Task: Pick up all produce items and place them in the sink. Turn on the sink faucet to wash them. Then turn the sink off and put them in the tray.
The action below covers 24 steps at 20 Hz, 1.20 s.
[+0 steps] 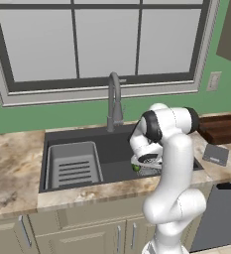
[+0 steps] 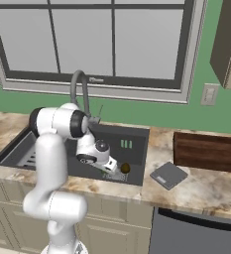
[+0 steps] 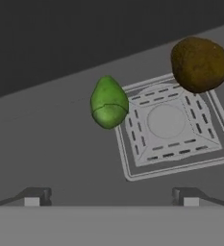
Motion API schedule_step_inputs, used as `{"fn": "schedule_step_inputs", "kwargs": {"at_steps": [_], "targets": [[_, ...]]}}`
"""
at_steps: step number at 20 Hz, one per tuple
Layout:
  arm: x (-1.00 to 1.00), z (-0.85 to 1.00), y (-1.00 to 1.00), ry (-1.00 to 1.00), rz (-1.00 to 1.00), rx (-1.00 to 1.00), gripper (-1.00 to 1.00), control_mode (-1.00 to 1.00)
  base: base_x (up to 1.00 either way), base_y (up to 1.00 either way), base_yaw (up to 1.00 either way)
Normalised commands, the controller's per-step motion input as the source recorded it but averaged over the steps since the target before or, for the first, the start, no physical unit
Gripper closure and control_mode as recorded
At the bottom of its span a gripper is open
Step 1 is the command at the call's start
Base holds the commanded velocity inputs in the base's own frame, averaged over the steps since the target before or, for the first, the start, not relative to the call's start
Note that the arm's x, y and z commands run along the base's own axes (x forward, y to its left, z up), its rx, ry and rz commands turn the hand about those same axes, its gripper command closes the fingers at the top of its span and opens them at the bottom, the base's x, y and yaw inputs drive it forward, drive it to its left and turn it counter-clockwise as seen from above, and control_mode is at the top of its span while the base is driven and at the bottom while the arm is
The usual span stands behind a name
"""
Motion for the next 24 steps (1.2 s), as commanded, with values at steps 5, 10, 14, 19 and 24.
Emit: {"fn": "schedule_step_inputs", "kwargs": {"at_steps": [5,10,14,19,24], "targets": [[0.42,-0.17,0.00,0.03,0.00,0.00,-1.00,-1.00,0.00,0.00,0.00],[0.35,-0.15,0.00,0.02,0.00,0.00,-1.00,-1.00,0.00,0.00,0.00],[0.29,-0.17,0.00,0.03,0.00,0.00,-1.00,-1.00,0.00,0.00,0.00],[0.32,-0.15,0.00,0.02,0.00,0.00,-1.00,-1.00,0.00,0.00,0.00],[0.33,-0.15,0.00,0.01,0.00,0.00,-1.00,-1.00,0.00,0.00,0.00]]}}
